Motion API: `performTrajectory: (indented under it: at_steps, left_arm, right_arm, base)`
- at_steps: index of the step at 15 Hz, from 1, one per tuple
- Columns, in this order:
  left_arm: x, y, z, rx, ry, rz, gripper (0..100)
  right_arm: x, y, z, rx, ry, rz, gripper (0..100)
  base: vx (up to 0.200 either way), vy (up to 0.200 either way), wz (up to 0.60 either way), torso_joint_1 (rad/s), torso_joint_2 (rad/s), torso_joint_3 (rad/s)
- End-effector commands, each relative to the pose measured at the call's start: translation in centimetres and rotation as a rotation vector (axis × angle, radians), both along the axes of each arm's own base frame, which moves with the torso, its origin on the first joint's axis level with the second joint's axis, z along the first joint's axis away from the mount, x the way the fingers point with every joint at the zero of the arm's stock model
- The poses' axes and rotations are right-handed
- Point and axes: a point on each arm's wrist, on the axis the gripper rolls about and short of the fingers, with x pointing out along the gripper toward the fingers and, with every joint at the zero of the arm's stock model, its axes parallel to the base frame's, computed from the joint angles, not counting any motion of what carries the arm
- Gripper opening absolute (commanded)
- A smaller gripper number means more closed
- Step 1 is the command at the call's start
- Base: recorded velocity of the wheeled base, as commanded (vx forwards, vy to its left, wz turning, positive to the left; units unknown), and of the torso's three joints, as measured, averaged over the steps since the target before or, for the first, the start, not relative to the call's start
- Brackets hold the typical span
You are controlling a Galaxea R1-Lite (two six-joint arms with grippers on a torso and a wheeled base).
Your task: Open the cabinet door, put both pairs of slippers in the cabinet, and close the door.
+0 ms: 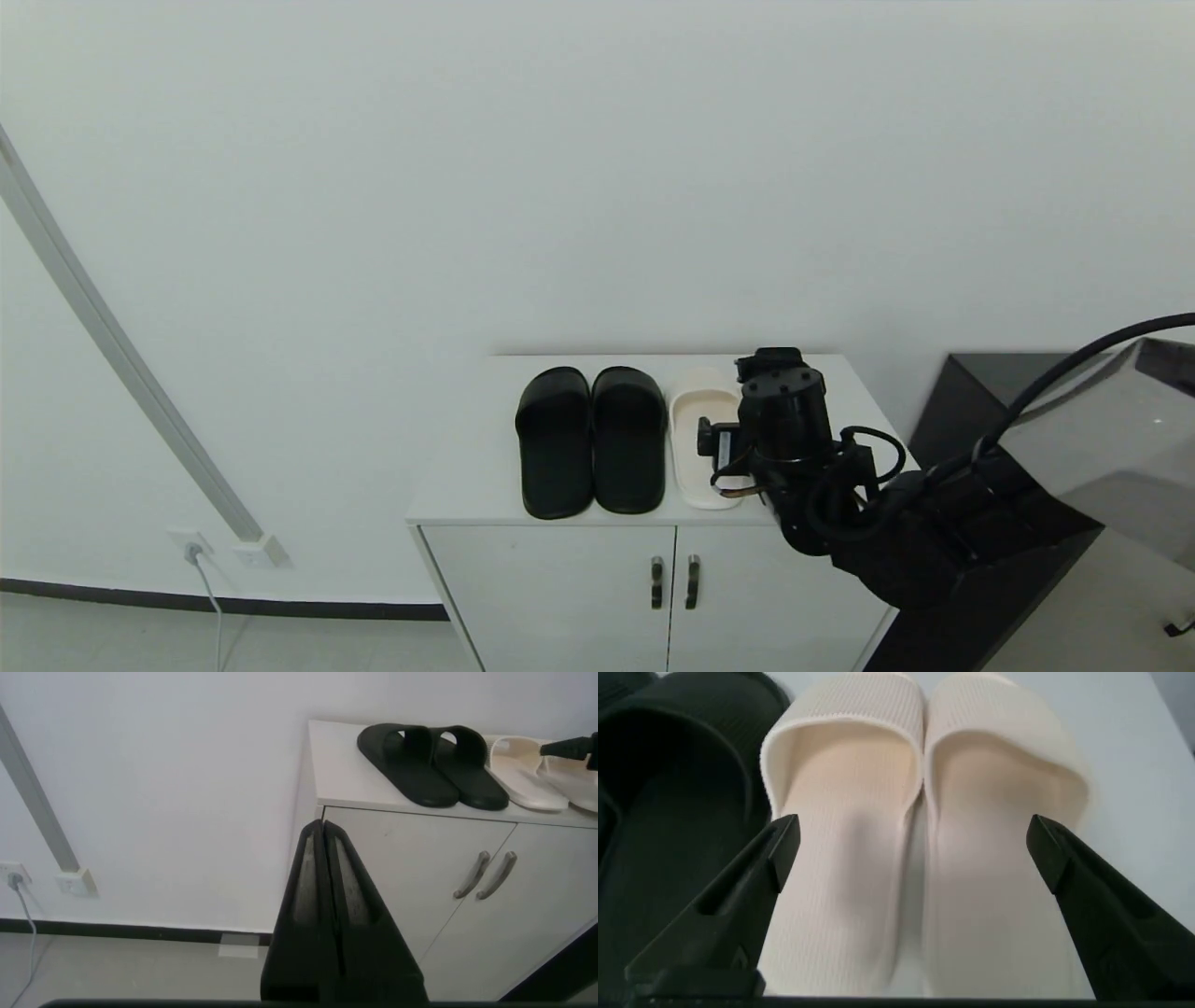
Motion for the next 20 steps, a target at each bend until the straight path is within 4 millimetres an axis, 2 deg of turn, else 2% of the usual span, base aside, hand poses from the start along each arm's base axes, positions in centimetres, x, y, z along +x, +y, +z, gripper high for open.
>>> performTrajectory:
  at_steps: [1, 5, 9, 15, 16, 20]
  left_arm:
    - [0.0, 0.0, 0.0, 0.000, 0.000, 0.001, 0]
    - [0.0, 0.0, 0.0, -0.002, 0.000, 0.001, 0]
    - [0.0, 0.0, 0.0, -0.002, 0.000, 0.001, 0]
    - [0.0, 0.0, 0.0, -0.002, 0.000, 0.001, 0]
    - [0.0, 0.0, 0.0, -0.002, 0.000, 0.001, 0]
    - [0.0, 0.0, 0.0, -0.002, 0.000, 0.001, 0]
  right_arm:
    - [2.0, 0.3, -1.9, -0.013, 0.017, -0.025, 100]
    - [3.4, 0.4, -2.3, 0.012, 0.022, 0.022, 100]
    - [6.0, -0.4, -2.4, 0.033, -0.002, 0.000, 100]
    - [7.2, -0.5, -2.3, 0.014, -0.016, 0.045, 100]
    - [7.3, -0.6, -2.2, 0.016, -0.021, 0.045, 0]
    - [7.3, -0.7, -2.3, 0.013, -0.017, 0.042, 0]
  base:
    - [0.000, 0.000, 0.00, 0.000, 0.00, 0.000]
    - [0.000, 0.000, 0.00, 0.000, 0.00, 0.000]
    - [0.000, 0.000, 0.00, 0.000, 0.00, 0.000]
    - [0.000, 0.000, 0.00, 0.000, 0.00, 0.000]
    - [0.000, 0.000, 0.00, 0.000, 0.00, 0.000]
    - [0.000, 0.000, 0.00, 0.000, 0.00, 0.000]
